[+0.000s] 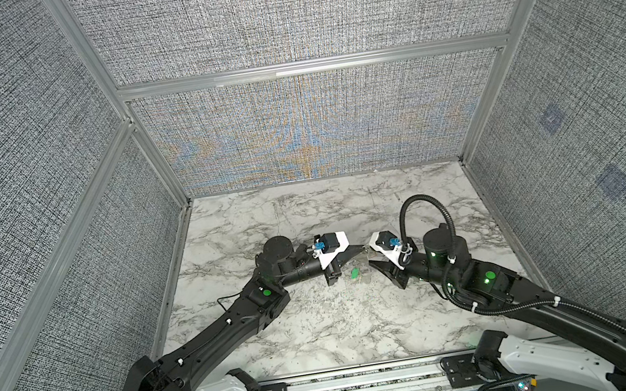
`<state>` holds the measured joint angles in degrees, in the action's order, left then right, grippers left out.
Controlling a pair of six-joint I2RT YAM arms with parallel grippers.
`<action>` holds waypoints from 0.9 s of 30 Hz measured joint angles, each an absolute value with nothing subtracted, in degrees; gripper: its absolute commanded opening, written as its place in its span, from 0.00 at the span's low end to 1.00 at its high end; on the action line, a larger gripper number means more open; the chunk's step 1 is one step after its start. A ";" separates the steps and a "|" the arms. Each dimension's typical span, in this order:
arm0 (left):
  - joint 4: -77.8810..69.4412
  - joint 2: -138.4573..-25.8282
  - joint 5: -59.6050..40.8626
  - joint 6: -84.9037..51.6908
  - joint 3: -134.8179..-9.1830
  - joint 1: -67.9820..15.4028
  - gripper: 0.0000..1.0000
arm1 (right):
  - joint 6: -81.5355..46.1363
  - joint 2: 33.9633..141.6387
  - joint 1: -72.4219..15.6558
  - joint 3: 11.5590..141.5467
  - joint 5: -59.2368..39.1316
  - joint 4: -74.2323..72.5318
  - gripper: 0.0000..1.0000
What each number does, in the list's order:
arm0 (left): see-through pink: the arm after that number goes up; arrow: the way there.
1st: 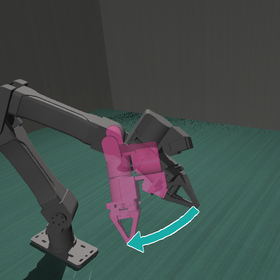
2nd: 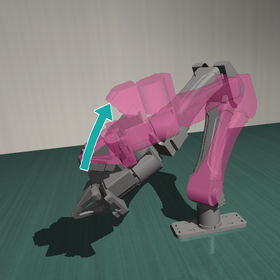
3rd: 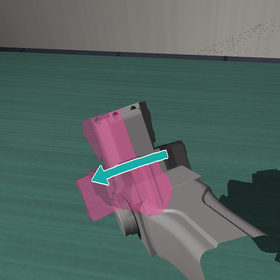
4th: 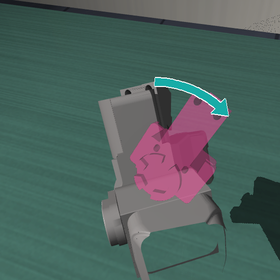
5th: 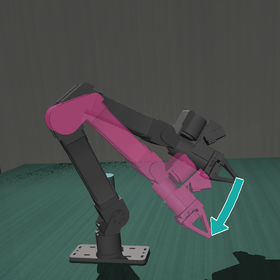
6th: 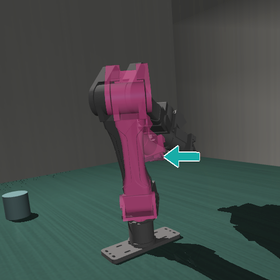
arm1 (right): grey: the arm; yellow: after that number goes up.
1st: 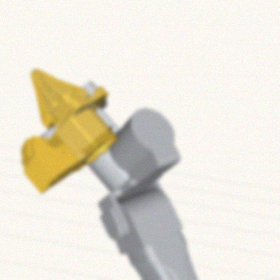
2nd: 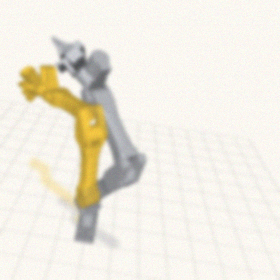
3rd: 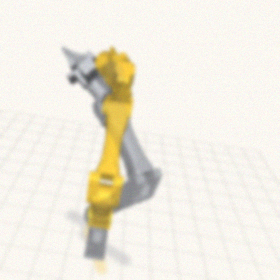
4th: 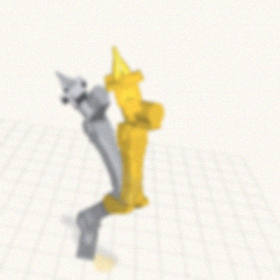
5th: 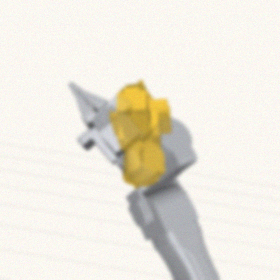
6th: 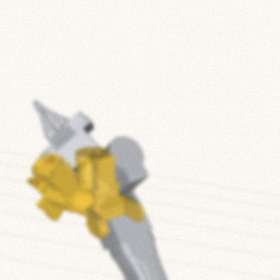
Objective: Remove the keys from the keyring
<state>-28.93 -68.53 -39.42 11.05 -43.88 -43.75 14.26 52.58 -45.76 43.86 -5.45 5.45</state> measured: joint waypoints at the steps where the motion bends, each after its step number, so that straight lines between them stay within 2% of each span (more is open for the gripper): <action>1: -28.88 -68.58 -39.94 11.29 -44.01 -43.75 0.00 | 13.93 52.69 -45.80 43.81 -5.45 5.17 0.39; 13: -25.34 -69.65 -45.34 13.74 -46.76 -42.98 0.00 | 12.82 50.35 -46.44 40.95 -2.46 3.22 0.37; 21: -24.99 -70.32 -46.85 14.13 -47.57 -42.98 0.00 | 13.52 47.48 -46.46 38.70 -5.02 0.19 0.36; 27: -24.36 -70.72 -47.64 14.57 -48.23 -42.98 0.00 | 13.52 47.79 -46.46 38.63 -6.94 -1.72 0.29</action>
